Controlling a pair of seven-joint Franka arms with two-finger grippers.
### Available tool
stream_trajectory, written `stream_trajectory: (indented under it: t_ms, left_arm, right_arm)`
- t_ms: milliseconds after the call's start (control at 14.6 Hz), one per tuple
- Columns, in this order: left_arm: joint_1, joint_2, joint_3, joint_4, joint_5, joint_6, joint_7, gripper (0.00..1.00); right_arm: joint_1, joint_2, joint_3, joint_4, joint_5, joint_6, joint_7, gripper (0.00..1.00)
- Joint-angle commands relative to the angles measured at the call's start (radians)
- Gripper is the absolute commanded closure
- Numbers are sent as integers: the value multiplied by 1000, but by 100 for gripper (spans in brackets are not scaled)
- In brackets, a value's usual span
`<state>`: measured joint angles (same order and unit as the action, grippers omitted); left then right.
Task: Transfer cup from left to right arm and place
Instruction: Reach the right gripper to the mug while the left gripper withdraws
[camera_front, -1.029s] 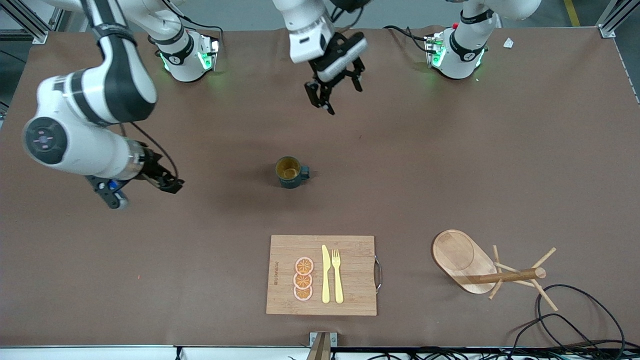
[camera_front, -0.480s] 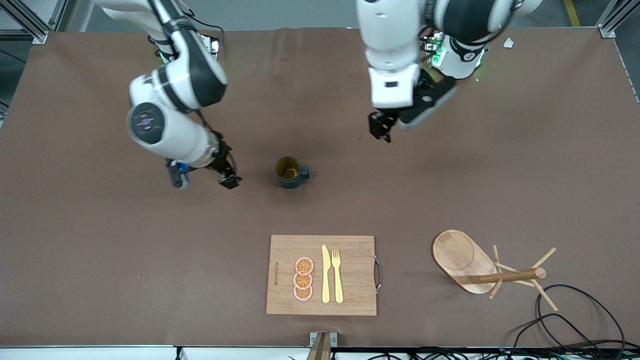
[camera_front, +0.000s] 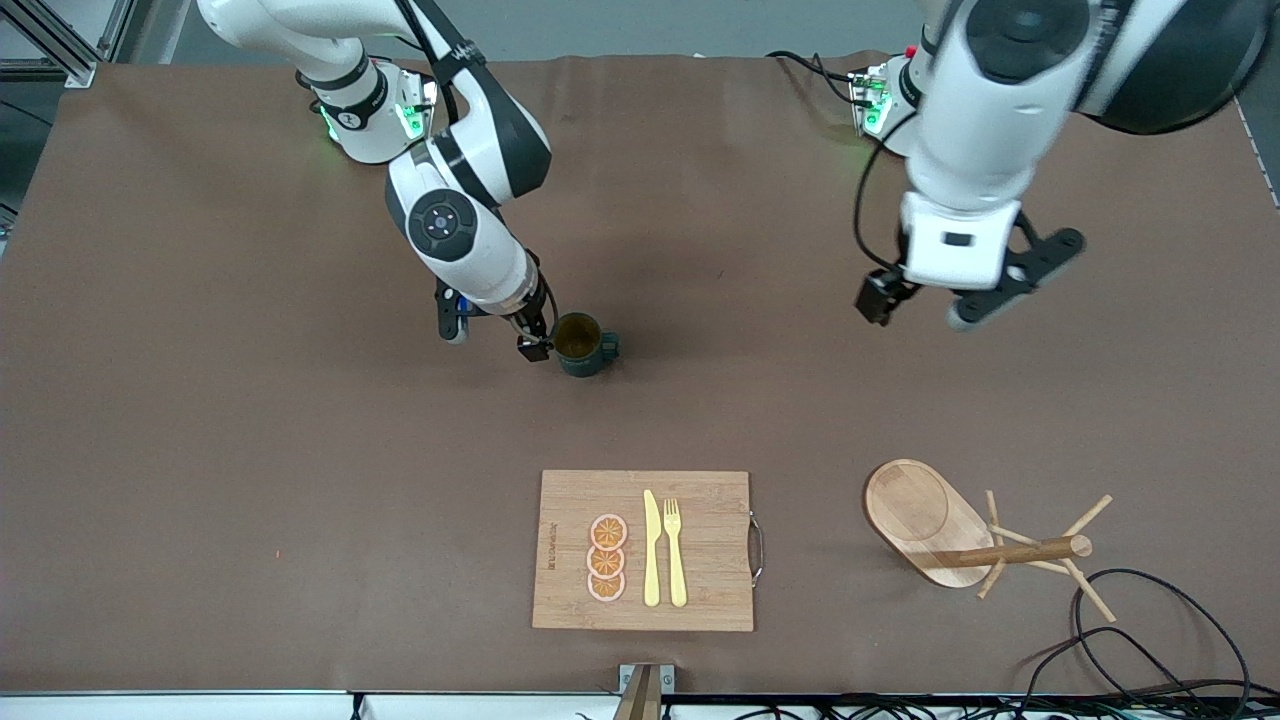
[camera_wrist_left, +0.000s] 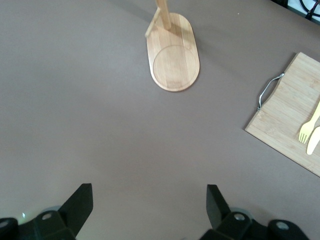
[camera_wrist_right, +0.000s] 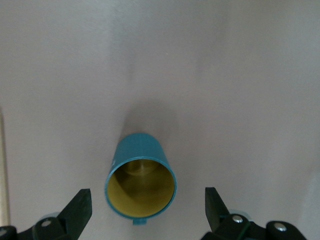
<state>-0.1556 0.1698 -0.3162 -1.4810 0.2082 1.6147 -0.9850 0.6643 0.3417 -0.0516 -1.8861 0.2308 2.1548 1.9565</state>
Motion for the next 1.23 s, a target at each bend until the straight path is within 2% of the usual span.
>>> stream_trajectory:
  t_ms: [0,274,617,754,823,891,960,1029,1166]
  left_arm:
    - [62,-24,-4,13,-24,-6,177,0]
    - [165,-30,-1,53,-26,-6,408,0]
    - [284,-76,0,57,-96,-32,669,0]
    - [295,-84,0,56,-96,-35,689,0]
    - [295,-91,2,57,-96,-61,692,0]
    - [295,-102,11,56,-102,-70,713,0]
    - [295,-114,12,54,-102,-70,730,0]
    - [297,-116,12,53,-104,-72,733,0]
    - [297,-121,16,51,-110,-82,784,0]
  right_arm:
    - [30,22,-13,-13,8,25,38,0]
    - [72,48,-14,-59,7,99,88,0]
    - [124,88,-14,-84,5,174,148,2]
    - [123,94,-13,-87,5,185,145,23]
    - [115,94,-11,-85,4,174,122,39]
    - [115,94,-11,-84,7,172,101,66]
    - [113,94,-11,-84,8,174,98,84]
    - [113,94,-11,-84,10,174,99,95]
    - [113,94,-11,-82,12,177,101,100]
